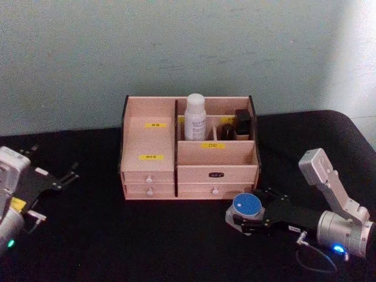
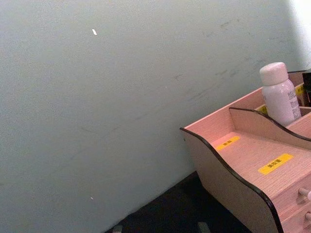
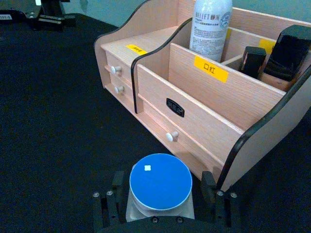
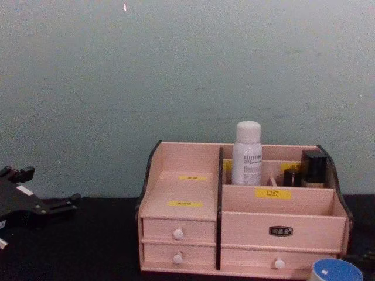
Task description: Pick up the facial cleanser and watermelon frost from the table and place them into the tiered storage box.
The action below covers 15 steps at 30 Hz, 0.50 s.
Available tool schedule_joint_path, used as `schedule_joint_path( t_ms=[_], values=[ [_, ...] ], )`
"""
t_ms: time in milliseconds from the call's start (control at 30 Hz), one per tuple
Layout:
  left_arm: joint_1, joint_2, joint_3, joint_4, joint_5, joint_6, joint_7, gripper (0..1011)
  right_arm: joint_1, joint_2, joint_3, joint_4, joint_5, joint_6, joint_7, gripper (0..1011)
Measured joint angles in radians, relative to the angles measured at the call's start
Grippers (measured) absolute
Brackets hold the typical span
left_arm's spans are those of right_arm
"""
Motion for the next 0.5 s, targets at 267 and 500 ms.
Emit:
schedule_joint_path(
  t_ms=[267,500],
  values=[
    [0.000,0.000,0.000,0.000,0.000,0.000,0.000,1001,-0.001,0.001,0.000,0.000,0.000,-0.001,0.000,1000],
    [0.000,0.000,0.000,0.000,0.000,0.000,0.000,1001,-0.001,0.001,0.001,-0.001,0.000,-0.001,0.000,991]
  ],
)
